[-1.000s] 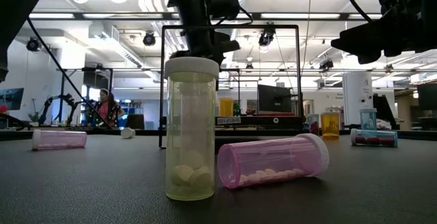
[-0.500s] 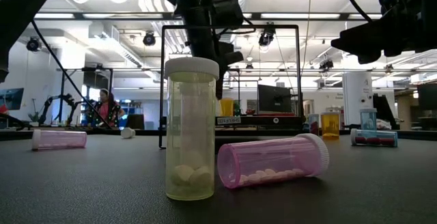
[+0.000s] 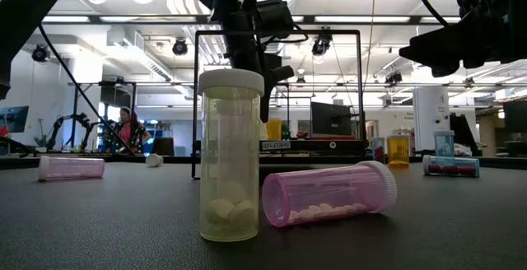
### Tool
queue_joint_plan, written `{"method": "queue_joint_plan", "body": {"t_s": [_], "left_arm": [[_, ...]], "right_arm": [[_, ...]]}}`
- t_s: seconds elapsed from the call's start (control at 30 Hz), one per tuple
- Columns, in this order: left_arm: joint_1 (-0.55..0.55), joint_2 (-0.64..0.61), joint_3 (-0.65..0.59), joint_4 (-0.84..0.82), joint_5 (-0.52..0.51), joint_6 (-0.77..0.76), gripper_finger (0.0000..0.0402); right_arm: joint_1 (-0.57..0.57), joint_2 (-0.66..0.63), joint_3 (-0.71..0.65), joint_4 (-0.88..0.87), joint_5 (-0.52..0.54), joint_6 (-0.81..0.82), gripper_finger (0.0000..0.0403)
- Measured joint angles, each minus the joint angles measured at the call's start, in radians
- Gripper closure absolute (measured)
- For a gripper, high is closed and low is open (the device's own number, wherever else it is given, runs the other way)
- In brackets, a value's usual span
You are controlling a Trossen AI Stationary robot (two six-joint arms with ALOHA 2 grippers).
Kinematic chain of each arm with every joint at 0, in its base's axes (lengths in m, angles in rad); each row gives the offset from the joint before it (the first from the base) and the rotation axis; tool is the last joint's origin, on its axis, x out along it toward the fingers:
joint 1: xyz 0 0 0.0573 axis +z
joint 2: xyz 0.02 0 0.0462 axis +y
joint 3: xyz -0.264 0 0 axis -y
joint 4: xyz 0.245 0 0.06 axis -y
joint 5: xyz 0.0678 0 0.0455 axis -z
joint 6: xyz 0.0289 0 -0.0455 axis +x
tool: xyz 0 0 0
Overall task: Pick and place medicine bottles onto shelf by color
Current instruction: Put the middle left yellow medicine bottle on the shelf
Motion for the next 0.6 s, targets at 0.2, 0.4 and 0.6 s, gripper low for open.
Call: {"method": "queue_joint_plan", "body": {"t_s": [0.2, 0.4, 0.6], "left_arm": [[-0.001, 0.000, -0.004, 0.000, 0.000, -0.006, 0.0308], [-0.003, 0.000, -0.005, -0.005, 0.024, -0.008, 0.0308], [-0.003, 0.000, -0.005, -0.003, 0.026, -0.008, 0.0308]], "right_arm": [[0.000, 0.000, 0.000, 0.000, 0.000, 0.000, 0.0204], [0.000, 0.000, 0.000, 0.000, 0.000, 0.000, 0.0204], [0.000, 0.000, 0.000, 0.000, 0.000, 0.000, 0.0204]]}}
